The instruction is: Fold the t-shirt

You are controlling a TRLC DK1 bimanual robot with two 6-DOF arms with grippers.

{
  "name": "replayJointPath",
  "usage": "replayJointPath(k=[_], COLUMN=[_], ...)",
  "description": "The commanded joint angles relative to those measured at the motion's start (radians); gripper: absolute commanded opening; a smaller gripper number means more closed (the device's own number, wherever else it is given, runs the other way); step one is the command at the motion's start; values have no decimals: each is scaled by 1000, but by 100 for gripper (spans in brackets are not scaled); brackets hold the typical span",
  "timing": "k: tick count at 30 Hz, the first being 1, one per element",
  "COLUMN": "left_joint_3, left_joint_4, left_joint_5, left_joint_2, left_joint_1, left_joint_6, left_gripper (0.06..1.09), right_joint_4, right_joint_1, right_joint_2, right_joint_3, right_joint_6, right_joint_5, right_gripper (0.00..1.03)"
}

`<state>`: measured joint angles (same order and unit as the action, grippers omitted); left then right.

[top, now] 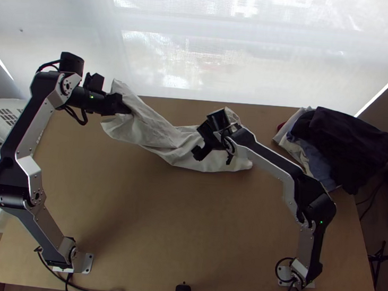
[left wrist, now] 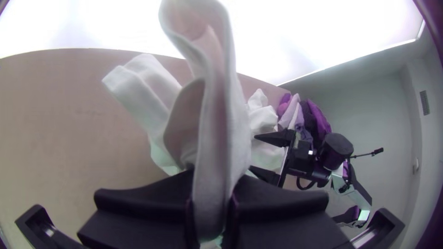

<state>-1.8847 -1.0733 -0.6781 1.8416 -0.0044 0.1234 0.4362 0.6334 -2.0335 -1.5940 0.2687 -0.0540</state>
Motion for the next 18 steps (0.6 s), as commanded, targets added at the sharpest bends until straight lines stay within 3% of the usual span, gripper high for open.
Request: replayJointPath(k=[1,10,18], left_joint_3=[-21,-21,-40], left_joint_4=[44,162,322], left_joint_5=[-11,-26,-24], left_joint_2=[13,56,110], left_joint_1=[-77,-212,-282], left_joint_6=[18,104,202], left_gripper=[9,9,9], right_joint_4=[96,176,182], right_joint_1=[-49,-182,-228], right_joint_2=[162,401,484], right_joint_3=[8,105,197], right_joint_6=[-3,-5,0], right_joint_5=[-17,-21,-20], right_gripper=[98,98,98])
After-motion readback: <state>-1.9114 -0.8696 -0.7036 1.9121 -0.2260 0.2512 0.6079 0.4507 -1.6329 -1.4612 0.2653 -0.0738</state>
